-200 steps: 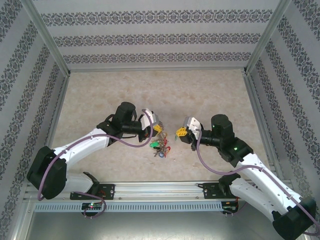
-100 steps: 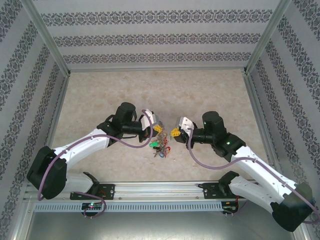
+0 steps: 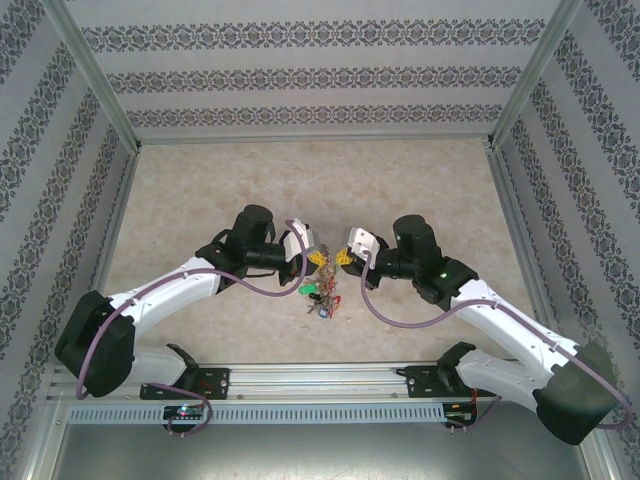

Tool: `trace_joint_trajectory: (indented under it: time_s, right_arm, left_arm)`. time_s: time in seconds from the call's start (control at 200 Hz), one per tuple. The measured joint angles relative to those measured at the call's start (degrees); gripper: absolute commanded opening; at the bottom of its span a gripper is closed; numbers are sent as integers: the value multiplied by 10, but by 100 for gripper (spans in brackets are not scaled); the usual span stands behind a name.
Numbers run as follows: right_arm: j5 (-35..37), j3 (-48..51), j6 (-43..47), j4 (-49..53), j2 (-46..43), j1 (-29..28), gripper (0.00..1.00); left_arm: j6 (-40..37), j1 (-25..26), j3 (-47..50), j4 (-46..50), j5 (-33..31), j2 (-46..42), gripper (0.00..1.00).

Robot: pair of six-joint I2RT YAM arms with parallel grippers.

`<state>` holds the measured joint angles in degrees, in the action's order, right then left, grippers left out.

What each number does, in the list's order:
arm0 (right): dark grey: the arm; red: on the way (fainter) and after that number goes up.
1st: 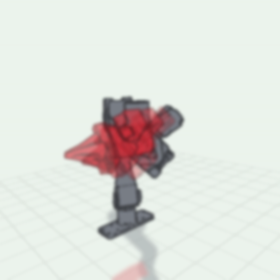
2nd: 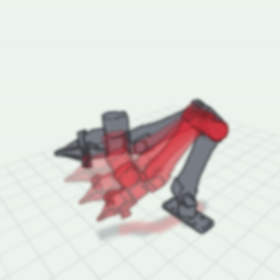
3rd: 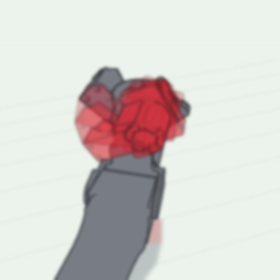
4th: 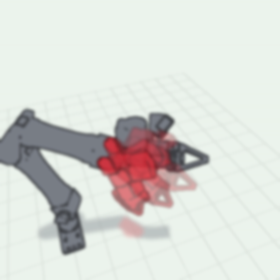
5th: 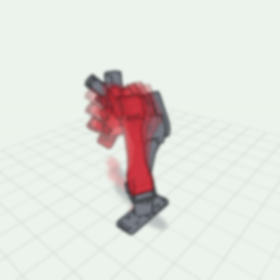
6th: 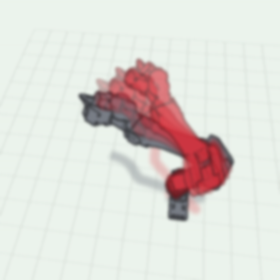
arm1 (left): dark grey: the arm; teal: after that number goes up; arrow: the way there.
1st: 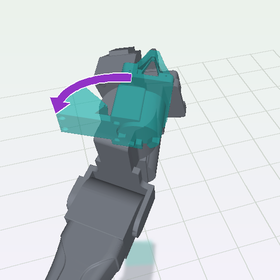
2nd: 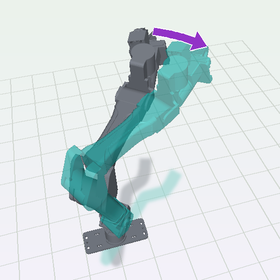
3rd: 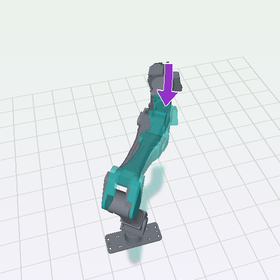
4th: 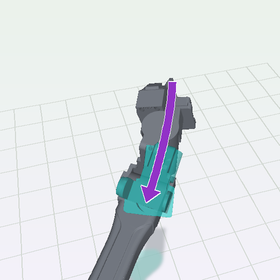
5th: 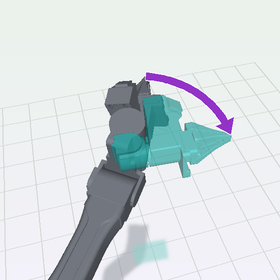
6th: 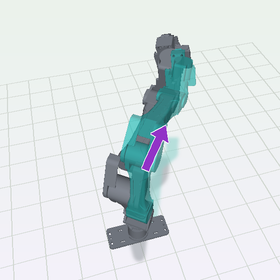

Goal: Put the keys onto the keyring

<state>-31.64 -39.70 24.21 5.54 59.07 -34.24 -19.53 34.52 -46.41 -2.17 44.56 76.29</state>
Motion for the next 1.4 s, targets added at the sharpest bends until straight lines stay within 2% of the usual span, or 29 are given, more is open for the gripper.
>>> trace_joint_trajectory:
  time_s: [0.485,0.884,1.399]
  right_arm:
    - [-19,0,-45,-64,11,-12,0]
    - [31,0,-51,-67,26,-24,0]
    - [101,0,-123,-57,26,-31,0]
  left_arm:
    - [1,0,-9,0,0,2,0]
    - [1,0,-9,2,-13,2,0]
    - [3,0,-9,0,-33,5,0]
